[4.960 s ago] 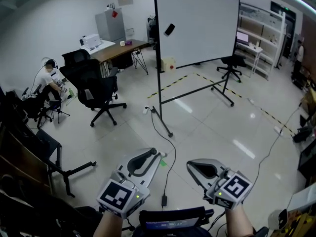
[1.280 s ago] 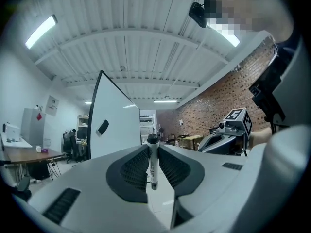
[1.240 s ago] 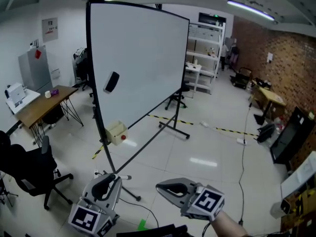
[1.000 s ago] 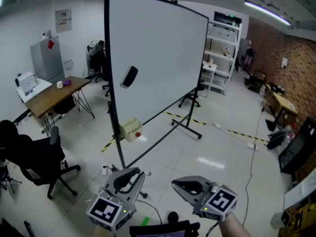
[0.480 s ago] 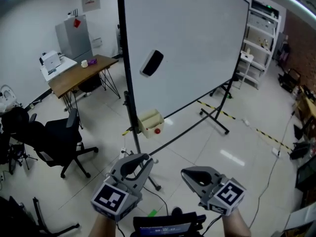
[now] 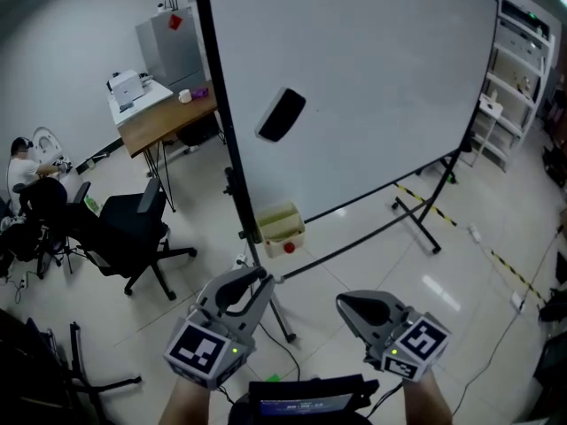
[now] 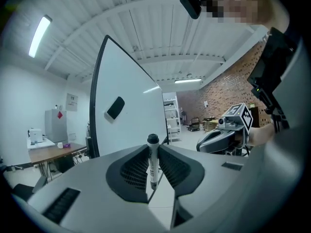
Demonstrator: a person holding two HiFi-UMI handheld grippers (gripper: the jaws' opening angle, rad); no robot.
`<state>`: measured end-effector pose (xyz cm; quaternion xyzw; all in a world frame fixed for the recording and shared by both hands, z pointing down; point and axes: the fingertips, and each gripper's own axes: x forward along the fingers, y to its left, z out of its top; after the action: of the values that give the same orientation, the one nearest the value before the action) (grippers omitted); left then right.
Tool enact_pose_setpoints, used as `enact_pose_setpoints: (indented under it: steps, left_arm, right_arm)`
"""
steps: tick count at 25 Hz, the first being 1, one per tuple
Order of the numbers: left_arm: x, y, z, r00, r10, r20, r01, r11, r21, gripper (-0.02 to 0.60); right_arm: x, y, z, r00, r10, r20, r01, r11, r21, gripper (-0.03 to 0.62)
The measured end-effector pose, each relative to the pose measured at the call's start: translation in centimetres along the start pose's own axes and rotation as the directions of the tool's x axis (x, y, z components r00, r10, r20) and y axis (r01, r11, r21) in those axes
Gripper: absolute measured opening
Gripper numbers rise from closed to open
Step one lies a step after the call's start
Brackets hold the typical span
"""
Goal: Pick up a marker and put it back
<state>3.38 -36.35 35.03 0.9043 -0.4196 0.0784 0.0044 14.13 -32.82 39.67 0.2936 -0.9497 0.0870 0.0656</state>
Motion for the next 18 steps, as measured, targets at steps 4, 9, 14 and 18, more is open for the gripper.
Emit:
enact_pose_setpoints:
  steps: [4, 9, 14, 18]
  left_arm:
    - [1.1, 1.8, 0.3, 1.0, 0.022, 0.014, -0.022, 1.0, -0.002, 0.063]
    - [2.6, 5.9, -0.1, 0.999, 0.006, 0.048, -0.006, 1.0, 0.003, 0.063]
    - [4.1, 10.6, -0.4, 0.997, -0.033, 0.072, 0.033, 0.999, -0.001, 0.063]
    - [5.8, 12.7, -0.7, 0.991, -0.111, 0.075, 0.111, 0.994, -0.002, 0.063]
  right_arm:
    - [1.4, -1.4, 0.2, 1.0, 0.016, -0.011, -0.016, 1.0, 0.002, 0.012]
    - [5.0, -2.7, 0.5, 0.999, -0.012, -0.04, 0.009, 0.997, -0.072, 0.012]
    - [8.5, -3.7, 1.4, 0.995, -0.078, -0.058, 0.074, 0.995, -0.067, 0.012]
    - [11.1, -4.5, 2.2, 0.987, -0.15, -0.065, 0.143, 0.985, -0.098, 0.012]
